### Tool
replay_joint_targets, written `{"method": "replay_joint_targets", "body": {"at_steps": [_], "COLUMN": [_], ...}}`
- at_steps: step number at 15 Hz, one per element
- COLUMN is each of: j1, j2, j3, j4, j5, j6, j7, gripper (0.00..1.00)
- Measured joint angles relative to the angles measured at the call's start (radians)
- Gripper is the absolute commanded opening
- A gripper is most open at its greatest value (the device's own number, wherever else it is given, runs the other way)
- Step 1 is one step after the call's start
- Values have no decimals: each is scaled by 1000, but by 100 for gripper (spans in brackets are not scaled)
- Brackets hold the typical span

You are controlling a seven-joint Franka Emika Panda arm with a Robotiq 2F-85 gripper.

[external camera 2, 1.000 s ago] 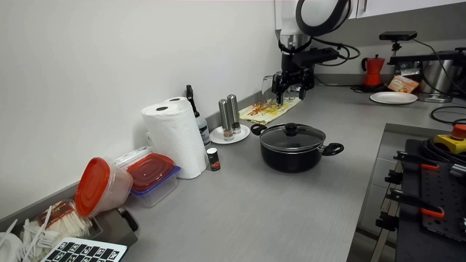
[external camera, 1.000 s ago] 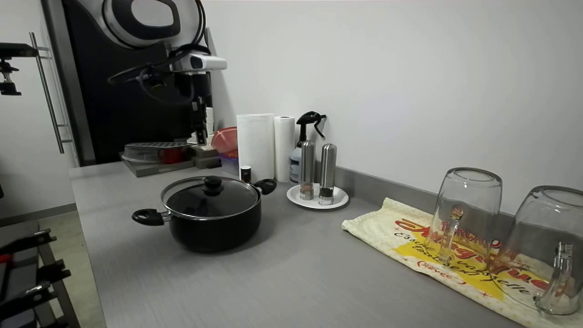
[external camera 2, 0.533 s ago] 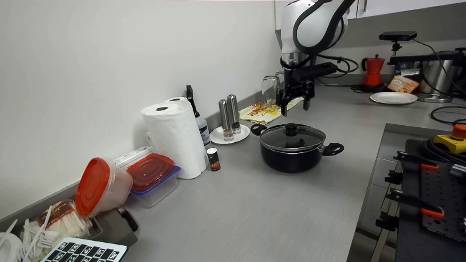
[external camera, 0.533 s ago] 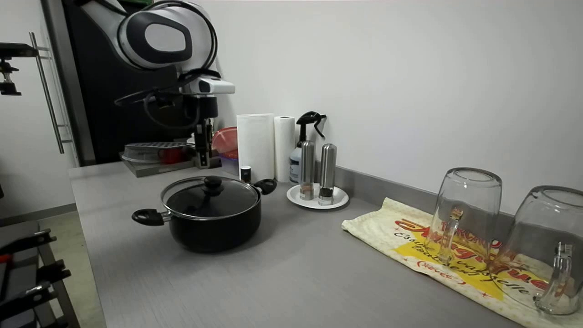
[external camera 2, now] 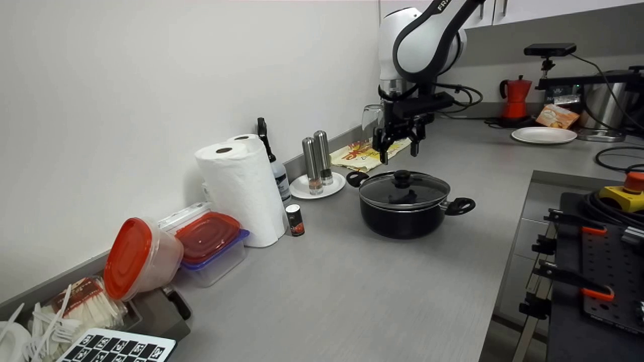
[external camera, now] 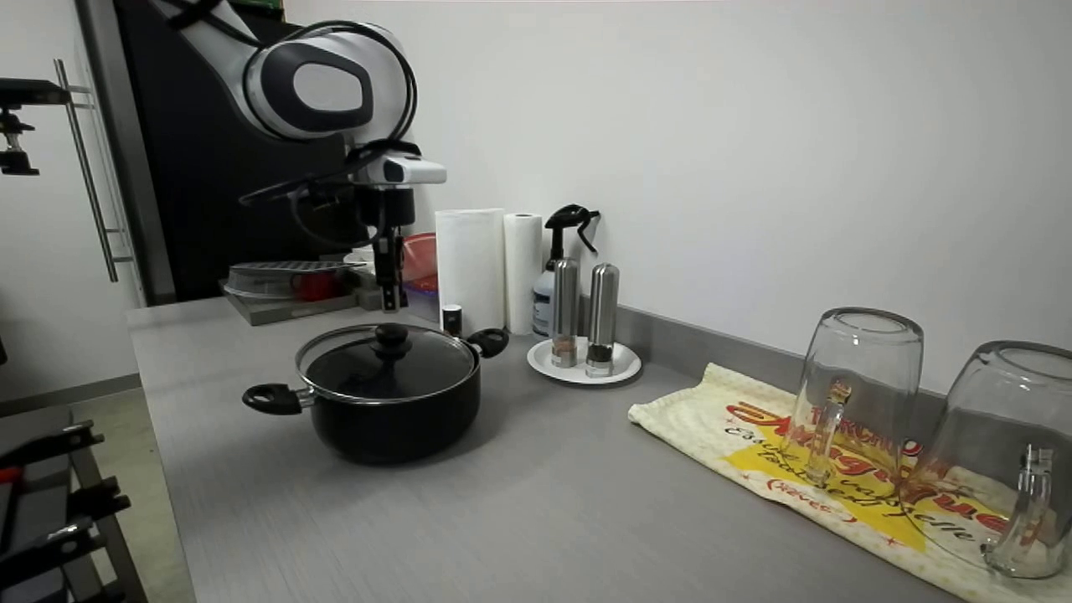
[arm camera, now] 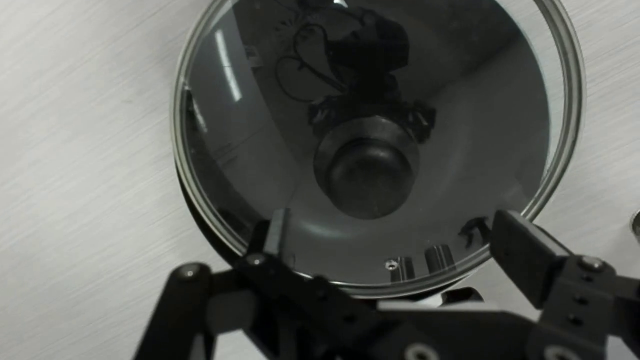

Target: Remove the glass lid from the black pot and put it on the counter

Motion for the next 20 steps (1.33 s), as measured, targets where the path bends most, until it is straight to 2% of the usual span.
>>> {"method": "replay_joint_targets", "body": {"at_steps": [7, 14, 20], "j1": [25, 23, 27], "j2": [56, 76, 92], "j3": [-11, -57, -59], "j4": [51, 52, 52], "j5": [1, 2, 34], "j6": [0, -11, -41], "j7": [8, 9, 10], "gripper": [100, 100, 100]}}
